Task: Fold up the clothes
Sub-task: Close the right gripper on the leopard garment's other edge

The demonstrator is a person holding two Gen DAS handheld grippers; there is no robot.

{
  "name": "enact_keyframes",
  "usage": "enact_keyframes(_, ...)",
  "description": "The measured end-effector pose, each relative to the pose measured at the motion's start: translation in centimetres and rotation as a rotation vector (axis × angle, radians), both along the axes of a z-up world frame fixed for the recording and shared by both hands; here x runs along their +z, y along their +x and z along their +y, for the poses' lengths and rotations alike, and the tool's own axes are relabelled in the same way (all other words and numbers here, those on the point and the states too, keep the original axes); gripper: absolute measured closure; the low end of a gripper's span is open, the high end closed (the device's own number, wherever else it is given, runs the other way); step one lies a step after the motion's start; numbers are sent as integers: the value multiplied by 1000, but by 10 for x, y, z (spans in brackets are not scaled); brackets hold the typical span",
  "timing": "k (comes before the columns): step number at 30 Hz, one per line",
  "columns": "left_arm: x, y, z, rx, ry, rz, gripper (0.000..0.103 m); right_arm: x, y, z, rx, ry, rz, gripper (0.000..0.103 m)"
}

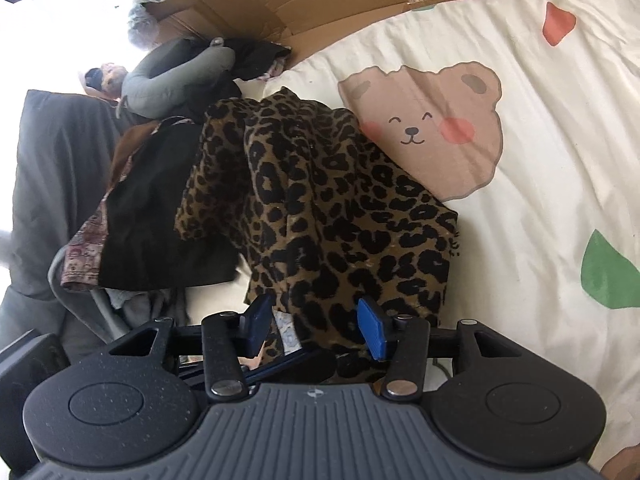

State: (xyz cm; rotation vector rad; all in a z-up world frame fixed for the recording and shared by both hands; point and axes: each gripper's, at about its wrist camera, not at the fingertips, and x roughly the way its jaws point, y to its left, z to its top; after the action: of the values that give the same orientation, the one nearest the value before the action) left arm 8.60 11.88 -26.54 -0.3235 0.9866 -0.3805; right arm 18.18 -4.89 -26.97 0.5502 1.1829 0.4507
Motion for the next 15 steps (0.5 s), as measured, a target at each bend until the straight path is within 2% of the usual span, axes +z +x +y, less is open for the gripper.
enact_keyframes(11,-4,-2,-4,1,-4,-25,103,2,1,32,94,-78,-75,51)
enact_keyframes(14,-5,-3,-5,7,-10,-31,103,2,1,37,111,-88,-87,53)
enact_keyframes(15,-4,-3,-4,7,-11,-32,103,1,1,37,113,-88,-85,57)
